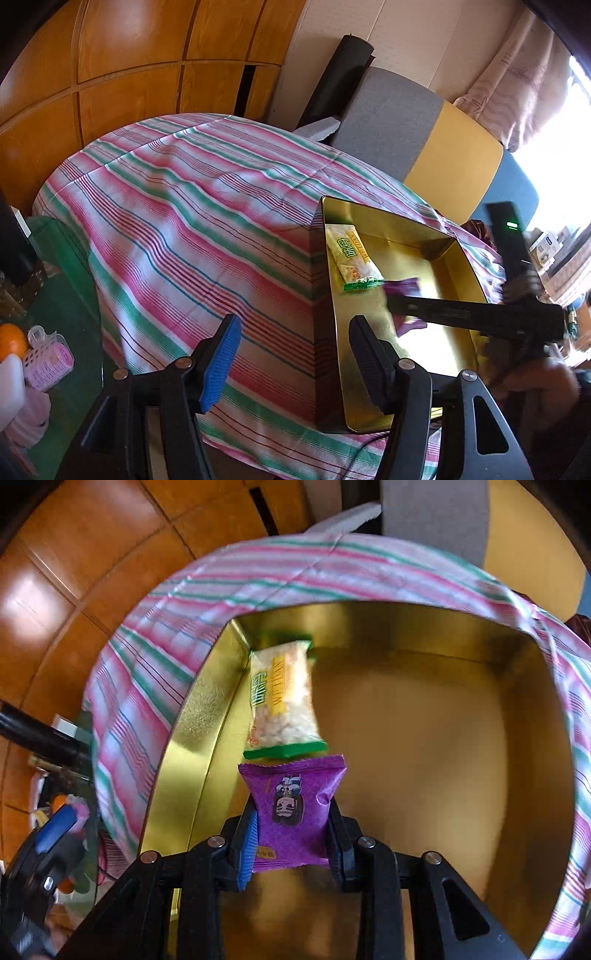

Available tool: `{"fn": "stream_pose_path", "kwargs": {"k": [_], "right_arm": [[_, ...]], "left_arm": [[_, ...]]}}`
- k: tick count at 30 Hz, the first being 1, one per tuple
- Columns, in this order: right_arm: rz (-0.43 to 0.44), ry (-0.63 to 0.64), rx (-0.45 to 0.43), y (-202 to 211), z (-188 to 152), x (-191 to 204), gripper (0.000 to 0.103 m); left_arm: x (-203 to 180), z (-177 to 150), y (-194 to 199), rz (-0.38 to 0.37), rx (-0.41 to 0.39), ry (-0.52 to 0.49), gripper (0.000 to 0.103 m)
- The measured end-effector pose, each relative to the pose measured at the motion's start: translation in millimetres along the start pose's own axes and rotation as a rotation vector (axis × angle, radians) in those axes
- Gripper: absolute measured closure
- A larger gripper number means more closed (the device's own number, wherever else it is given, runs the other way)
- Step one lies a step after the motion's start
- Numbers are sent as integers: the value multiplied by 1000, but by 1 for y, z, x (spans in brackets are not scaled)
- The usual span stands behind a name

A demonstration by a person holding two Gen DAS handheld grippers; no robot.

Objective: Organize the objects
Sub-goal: 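Carry the purple candy packet into the gold tray and release it with the right gripper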

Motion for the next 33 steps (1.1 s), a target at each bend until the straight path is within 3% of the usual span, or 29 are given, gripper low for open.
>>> {"fn": "stream_pose_path", "kwargs": {"k": [5,9,13,19,25,33], "right_arm": [[-24,17,40,-27,9,16,72],[29,37,45,-39,14,33,71],[105,7,43,-35,8,35,57],[111,-15,-30,-4,-7,27,56],[38,4,-111,36,-30,19,55],[-97,75,-243,91,-62,9,50]], "left_arm": [[5,-2,-8,9,20,13,41],[6,-4,-11,13,28,13,41],[6,-3,-8,16,18,12,37],[1,-1,0,29,-13,-1,35],[-12,2,22,70,-106,-61,31],[-34,-2,43,81,-166,-139,29]]}}
Point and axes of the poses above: each gripper's, at about its wrist camera, not at the fingertips, and y roughly against the way its jaws point, x to its left, z to its top, the point moved 4 cm from there along -y, roughly the way its jaws point, and after that the axes turned 11 degrees about z, right-handed, at the moved point
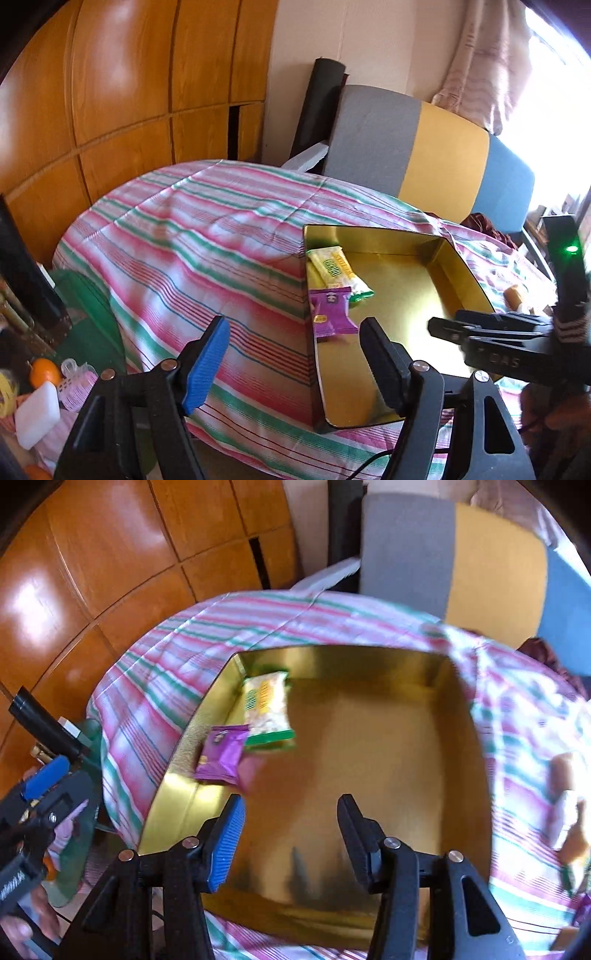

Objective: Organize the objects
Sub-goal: 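Carry the purple candy packet into the gold tray and release it with the right gripper, then move both tools back to the snack pile and grasp the yellow sponge cake with the left gripper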

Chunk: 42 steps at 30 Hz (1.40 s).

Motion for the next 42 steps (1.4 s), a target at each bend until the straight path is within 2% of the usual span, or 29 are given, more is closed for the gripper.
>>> {"fn": "stream_pose_path", "kwargs": {"k": [4,10,15,17,24,31,34,38,40,42], "right_arm": [[-50,-1,-53,28,-11,-15,40],[-110,-58,-107,70,-32,-51,40],[-182,-147,-149,111,-54,-96,39],[-223,-193,-172,132,-65,-119,35],[-386,-449,-313,227,-113,-209,30],[-490,-683,-433,291,-166,-270,28],[-501,-761,-483,306,-186,-288,26],[-470,-841,-533,310,-206,-304,24],[-433,-877,-553,306,-217,-312,24],[-349,-933,-575,301,-228,-318,24]], "left_arm": [[-12,1,7,-12,-17,-33,28],[-37,2,14,-42,-28,-93,27],[-63,2,16,-83,-35,-153,26],[-78,3,18,-106,-42,-186,26],[-141,6,23,-210,-51,-300,26],[-217,-3,30,-339,-38,-432,26],[-250,-11,33,-396,-23,-486,26],[-298,-24,40,-481,-18,-581,26],[-320,-29,44,-520,-25,-621,27],[-342,-33,46,-567,-24,-659,27]]}}
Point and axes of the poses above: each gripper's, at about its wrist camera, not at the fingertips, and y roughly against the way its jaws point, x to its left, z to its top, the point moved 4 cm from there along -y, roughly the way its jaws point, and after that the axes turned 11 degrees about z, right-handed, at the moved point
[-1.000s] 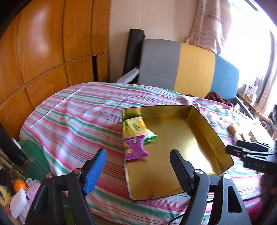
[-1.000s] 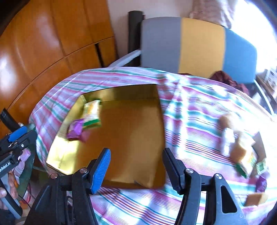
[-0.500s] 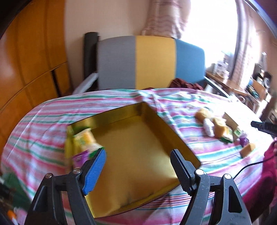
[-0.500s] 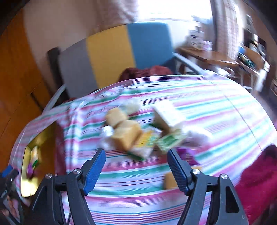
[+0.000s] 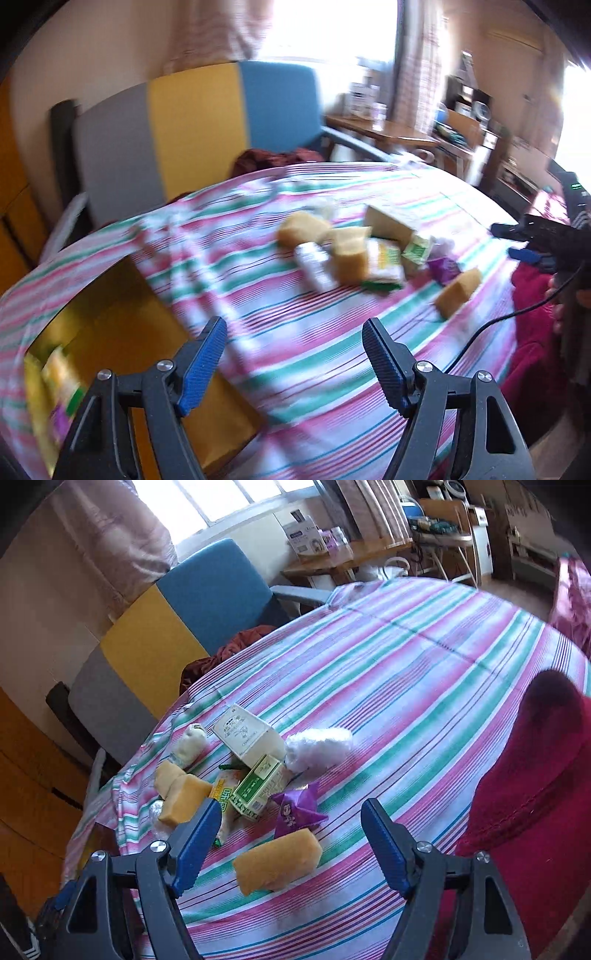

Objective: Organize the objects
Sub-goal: 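Move both tools back to the snack pile and grasp the yellow sponge cake with the left gripper, then carry the sponge cake to the tray while the right gripper grasps another purple packet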

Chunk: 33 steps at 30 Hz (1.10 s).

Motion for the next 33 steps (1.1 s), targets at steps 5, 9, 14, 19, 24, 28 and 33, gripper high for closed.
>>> {"fn": "stream_pose_path", "kwargs": {"k": [5,9,14,19,24,28,33], "right_arm": [[83,-63,-39,7,1,-8,23],[111,-65,-49,10,1,-7,23],[169,-90,-80,17,2,-10,24],[190,-98,-70,14,3,-11,23],[178,-101,-50,10,3,-12,23],[163,-103,-33,7,3,-12,23],[84,-90,45,-5,1,-10,23]], "left_arm": [[-56,25,-25,-101,-9,-109,27],[-108,34,-35,-200,-42,-246,27],[-171,37,-51,-313,-39,-406,27],[-211,27,-67,-390,0,-504,27],[-231,21,-90,-406,69,-503,53],[-218,15,-90,-416,93,-407,67],[-171,1,-72,-368,108,-282,67]]}}
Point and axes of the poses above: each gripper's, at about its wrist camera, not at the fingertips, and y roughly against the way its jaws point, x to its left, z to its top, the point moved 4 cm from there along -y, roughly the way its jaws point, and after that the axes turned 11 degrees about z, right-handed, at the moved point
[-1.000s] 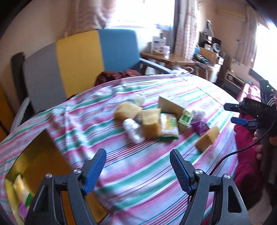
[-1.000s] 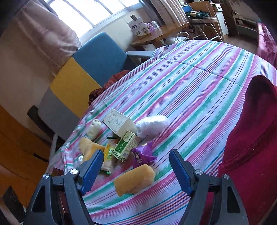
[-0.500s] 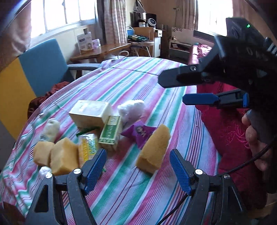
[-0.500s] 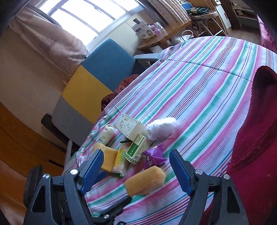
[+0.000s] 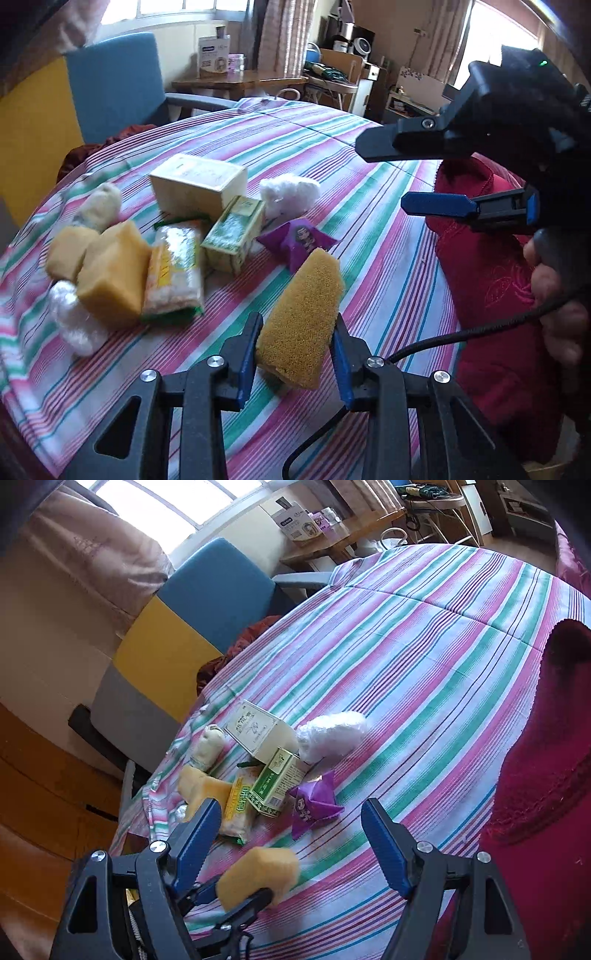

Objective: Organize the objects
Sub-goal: 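Carry the sponge cake to the tray while the right gripper grasps another purple packet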

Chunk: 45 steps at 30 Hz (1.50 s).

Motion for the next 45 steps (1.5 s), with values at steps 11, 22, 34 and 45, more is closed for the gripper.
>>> {"fn": "stream_pose_path", "kwargs": {"k": [11,22,34,45], "right_arm": [[-242,182,331,-66,-3,13,27],[-423,221,454,-120,-7,-10,54],[-408,213,414,-117,-11,-20,54],[-407,210,401,-111,-12,-30,54]], "left_arm": [[61,-61,63,110,-21,176,67],[93,-86,116,153,-97,302,67],[174,-160,184,386,-99,589,66],[256,-276,228,673,54,883,67]]}}
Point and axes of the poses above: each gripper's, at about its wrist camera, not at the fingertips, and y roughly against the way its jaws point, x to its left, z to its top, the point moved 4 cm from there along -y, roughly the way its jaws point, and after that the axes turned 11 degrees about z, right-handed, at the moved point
